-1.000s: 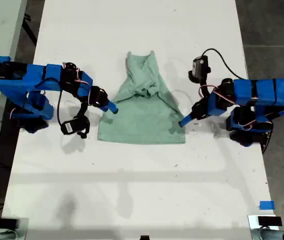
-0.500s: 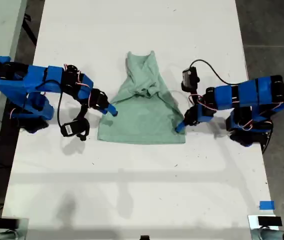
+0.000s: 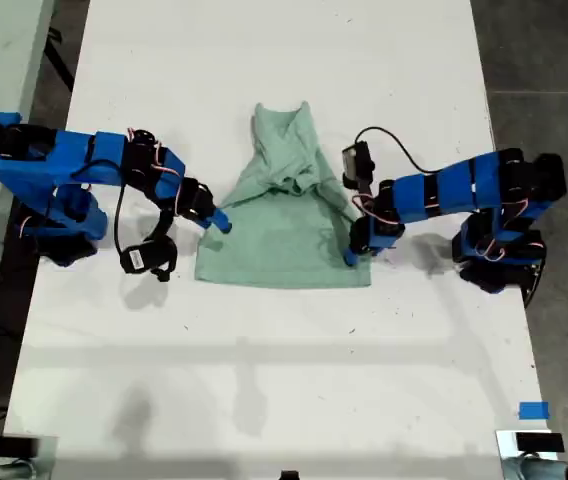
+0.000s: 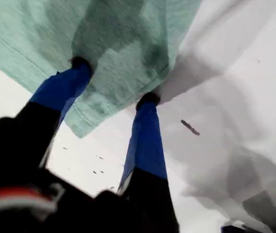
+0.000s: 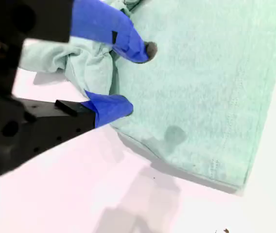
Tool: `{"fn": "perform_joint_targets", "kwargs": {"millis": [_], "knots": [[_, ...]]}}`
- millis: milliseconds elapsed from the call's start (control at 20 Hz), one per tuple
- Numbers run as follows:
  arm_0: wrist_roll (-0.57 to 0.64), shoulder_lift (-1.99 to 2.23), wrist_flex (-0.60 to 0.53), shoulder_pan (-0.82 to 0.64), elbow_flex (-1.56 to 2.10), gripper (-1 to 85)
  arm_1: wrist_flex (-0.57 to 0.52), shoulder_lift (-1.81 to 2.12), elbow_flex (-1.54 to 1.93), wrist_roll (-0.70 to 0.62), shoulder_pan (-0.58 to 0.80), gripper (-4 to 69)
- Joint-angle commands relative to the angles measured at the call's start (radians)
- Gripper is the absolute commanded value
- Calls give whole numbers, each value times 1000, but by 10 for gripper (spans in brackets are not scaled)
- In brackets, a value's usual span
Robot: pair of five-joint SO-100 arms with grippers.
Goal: Fold tshirt
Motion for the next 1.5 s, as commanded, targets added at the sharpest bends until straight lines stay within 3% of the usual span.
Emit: {"fn": "perform_joint_targets", "kwargs": {"millis": [0,200,600,700,1000,1150,1200,1250,1300,1400,1450], "knots": [[-8,14,5,-11,-20,148,18,-8,-44,11,18,127],[-6,14,6,-11,-20,148,72,-12,-64,28,12,-10],[-3,11,9,-2,-21,148,408,43,-273,31,-67,-18],[-3,9,8,0,-23,148,451,40,-379,31,-86,-18],[-3,8,9,2,-31,148,453,-247,-873,57,-120,-18],[-3,8,17,3,-38,148,327,-454,-1003,83,-123,-18],[-3,8,20,3,-40,152,322,-534,-1048,104,-123,37],[-3,9,26,3,-41,161,327,-604,-1095,97,-123,198],[-3,9,29,3,-41,168,377,-660,-1155,109,-124,256],[-3,11,34,3,-41,185,460,-663,-1224,133,-127,288],[-3,12,34,3,-41,189,476,-647,-1262,92,-133,354]]}}
